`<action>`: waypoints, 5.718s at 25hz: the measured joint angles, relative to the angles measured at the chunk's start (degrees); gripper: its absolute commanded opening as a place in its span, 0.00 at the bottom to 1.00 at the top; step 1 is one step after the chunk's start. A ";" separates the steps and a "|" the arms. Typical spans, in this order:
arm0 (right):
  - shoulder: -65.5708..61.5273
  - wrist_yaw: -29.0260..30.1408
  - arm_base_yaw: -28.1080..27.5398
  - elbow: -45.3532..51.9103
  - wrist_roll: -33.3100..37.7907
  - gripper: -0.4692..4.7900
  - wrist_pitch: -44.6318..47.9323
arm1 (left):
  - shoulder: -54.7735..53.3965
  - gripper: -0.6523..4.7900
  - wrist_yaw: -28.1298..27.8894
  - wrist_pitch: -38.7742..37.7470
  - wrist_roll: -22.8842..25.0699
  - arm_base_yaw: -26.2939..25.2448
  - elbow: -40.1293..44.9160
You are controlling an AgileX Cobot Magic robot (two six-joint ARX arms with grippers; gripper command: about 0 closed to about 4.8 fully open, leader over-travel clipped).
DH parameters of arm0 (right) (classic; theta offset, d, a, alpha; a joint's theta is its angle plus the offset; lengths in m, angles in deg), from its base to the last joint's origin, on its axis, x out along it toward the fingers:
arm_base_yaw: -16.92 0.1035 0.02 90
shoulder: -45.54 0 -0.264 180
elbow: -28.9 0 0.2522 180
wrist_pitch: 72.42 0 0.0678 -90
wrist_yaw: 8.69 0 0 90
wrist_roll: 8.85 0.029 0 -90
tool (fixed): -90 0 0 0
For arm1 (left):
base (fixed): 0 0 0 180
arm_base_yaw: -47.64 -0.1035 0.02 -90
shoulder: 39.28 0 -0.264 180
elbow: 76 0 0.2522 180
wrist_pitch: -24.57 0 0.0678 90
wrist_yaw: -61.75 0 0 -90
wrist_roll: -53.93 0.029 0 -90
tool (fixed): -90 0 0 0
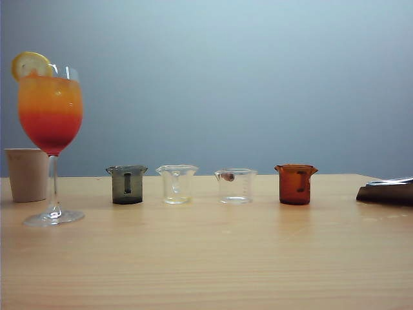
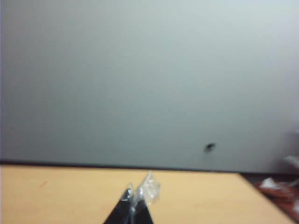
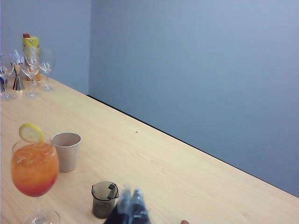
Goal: Pick up the lemon slice from the paper cup on the left and carefully insert it into the rim of the goblet.
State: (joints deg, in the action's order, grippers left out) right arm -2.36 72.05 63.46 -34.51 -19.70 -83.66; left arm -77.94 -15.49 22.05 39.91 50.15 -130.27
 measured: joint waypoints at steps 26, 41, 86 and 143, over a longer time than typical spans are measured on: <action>5.92 -4.07 -0.02 13.57 -0.17 0.08 6.60 | 24.94 0.11 -11.47 -6.05 10.56 14.49 25.31; 5.92 -4.13 -0.02 13.57 -0.15 0.08 6.58 | 38.84 0.11 -11.41 -5.99 10.14 13.97 34.29; 5.92 -4.11 0.02 13.57 -0.15 0.08 5.38 | 38.58 0.25 -16.00 -8.31 16.96 -0.13 40.22; 47.84 6.36 -45.46 49.37 4.98 0.08 -1.14 | 38.58 0.25 -16.09 -8.48 16.96 -0.13 40.22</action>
State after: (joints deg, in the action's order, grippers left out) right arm 45.48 78.41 18.00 14.86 -14.72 -84.79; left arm -39.36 -31.58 13.57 56.87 50.02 -90.05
